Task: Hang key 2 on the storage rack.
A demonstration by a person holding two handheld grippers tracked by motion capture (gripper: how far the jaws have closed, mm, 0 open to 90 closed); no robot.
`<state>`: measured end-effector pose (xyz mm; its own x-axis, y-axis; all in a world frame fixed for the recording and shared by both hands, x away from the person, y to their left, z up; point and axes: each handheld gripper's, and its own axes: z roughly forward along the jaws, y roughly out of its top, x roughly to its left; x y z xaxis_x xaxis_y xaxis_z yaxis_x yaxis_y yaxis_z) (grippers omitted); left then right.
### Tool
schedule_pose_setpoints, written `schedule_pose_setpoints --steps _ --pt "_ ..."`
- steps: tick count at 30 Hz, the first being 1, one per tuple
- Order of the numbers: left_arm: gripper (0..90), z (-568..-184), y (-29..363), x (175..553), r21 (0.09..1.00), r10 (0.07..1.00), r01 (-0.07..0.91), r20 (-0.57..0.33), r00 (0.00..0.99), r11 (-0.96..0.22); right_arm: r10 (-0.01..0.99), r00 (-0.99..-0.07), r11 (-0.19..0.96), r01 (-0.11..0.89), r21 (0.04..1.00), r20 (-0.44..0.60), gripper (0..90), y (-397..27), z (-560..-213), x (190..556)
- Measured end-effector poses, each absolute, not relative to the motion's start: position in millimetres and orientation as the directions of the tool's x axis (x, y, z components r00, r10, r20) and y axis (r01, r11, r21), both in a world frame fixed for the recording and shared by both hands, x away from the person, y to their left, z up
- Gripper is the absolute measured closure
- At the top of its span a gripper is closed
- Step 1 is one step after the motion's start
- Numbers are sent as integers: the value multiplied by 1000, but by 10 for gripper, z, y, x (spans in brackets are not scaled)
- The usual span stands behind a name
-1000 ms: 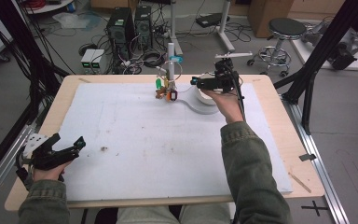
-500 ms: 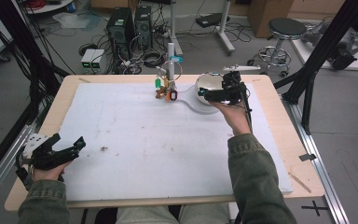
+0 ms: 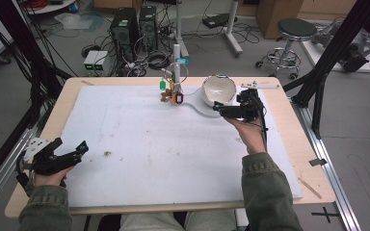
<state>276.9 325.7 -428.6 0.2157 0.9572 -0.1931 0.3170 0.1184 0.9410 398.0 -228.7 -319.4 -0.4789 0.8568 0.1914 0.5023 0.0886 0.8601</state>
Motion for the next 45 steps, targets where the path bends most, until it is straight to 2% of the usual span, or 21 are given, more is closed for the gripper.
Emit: schedule_pose_setpoints --steps 20,32,45 --pt "17 -4268 3231 2751 944 958 309 -187 219 114 865 -460 66 501 863 201 7 -2472 -3555 3668" --pt "16 -4268 3221 2749 944 958 309 -185 219 112 889 -432 92 490 867 150 7 -2642 -3694 3509" --pt "17 -4261 3217 2731 944 958 310 -183 223 108 894 -430 77 419 905 124 7 -2782 -3839 3372"
